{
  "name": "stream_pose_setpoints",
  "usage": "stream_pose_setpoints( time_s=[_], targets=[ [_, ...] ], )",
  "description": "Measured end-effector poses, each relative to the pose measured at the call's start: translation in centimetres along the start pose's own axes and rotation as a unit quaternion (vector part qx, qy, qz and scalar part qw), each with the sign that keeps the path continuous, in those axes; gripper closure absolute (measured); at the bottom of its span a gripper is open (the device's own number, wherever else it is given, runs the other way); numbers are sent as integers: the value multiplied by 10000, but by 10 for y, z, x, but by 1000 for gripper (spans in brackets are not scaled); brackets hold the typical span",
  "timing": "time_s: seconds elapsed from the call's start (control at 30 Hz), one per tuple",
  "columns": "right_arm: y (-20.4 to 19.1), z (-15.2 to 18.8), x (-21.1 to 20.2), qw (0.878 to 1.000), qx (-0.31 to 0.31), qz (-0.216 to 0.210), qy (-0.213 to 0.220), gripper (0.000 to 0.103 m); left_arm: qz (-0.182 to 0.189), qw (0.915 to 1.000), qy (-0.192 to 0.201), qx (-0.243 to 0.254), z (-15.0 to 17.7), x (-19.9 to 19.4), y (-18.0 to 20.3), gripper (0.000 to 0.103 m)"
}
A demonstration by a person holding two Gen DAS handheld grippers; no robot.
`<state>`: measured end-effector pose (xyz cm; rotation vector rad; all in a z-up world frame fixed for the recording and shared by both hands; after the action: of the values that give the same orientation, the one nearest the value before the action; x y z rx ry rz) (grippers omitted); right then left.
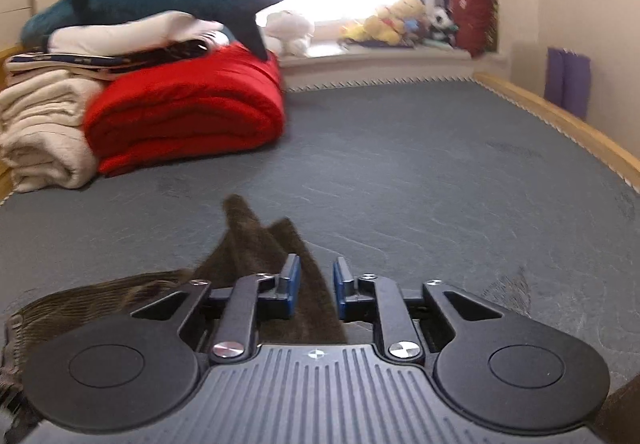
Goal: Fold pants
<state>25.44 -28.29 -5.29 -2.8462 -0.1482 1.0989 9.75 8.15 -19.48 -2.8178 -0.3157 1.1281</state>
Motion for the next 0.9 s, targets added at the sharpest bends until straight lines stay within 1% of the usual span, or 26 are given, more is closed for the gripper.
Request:
stream_pose_setpoints(
  time_s=[0.07,0.1,0.17,0.23,0.3,0.33,0.37,0.43,0.5,0.57,0.6,0.63,0.67,0.8,0.87,0.9],
  targets=[
    [11,-2,19,9999,102,-4,-67,88,-156,9997,-31,172,0,3,7,41],
    [16,-3,29,9998,149,-78,-135,87,-190,9996,-19,218,-1,6,10,41],
    [26,-2,54,9986,272,-256,-384,87,-168,9997,-3,195,-2,11,10,41],
    [31,1,79,9966,323,-294,-700,86,-132,9998,18,155,-2,12,9,41],
    [30,5,103,9942,276,-340,-983,84,-12,10000,1,35,-2,15,4,40],
    [28,7,115,9930,222,-363,-1106,79,23,10000,-10,0,-3,15,2,40],
    [24,9,126,9916,182,-396,-1222,68,41,10000,-13,-13,-3,16,2,40],
    [18,14,146,9874,136,-451,-1511,51,52,10000,-5,-24,-4,16,2,40],
    [12,21,161,9858,-52,-263,-1660,52,79,10000,-5,-50,-4,17,1,40],
    [7,23,163,9878,-247,-166,-1529,52,104,9999,-2,-77,-4,17,-1,40],
    [4,21,163,9876,-268,-148,-1541,53,103,9999,-3,-73,-4,17,-1,40],
    [3,19,161,9883,-284,-167,-1492,67,102,9999,-3,-74,-4,17,-1,40],
    [2,18,158,9884,-326,-290,-1451,95,102,9999,-4,-74,-4,17,0,40],
    [5,6,134,9881,-502,-623,-1312,97,99,9999,-3,-72,-4,17,0,40],
    [19,-9,108,9910,-298,-698,-1100,97,99,9999,-2,-74,-4,18,0,40],
    [31,-19,92,9922,-78,-815,-945,97,95,9999,0,-70,-4,17,0,40]
  ],
)
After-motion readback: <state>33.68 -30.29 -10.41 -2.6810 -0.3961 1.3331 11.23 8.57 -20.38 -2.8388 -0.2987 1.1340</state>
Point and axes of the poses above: each gripper's, at about its wrist camera, not at the fingertips, and x roughly the way its jaws point, y to its right, z to its underside, the point moved 1 cm from there along x, roughly the way its jaws point, and after that the axes turned 9 degrees about -y, right-handed, at the moved point
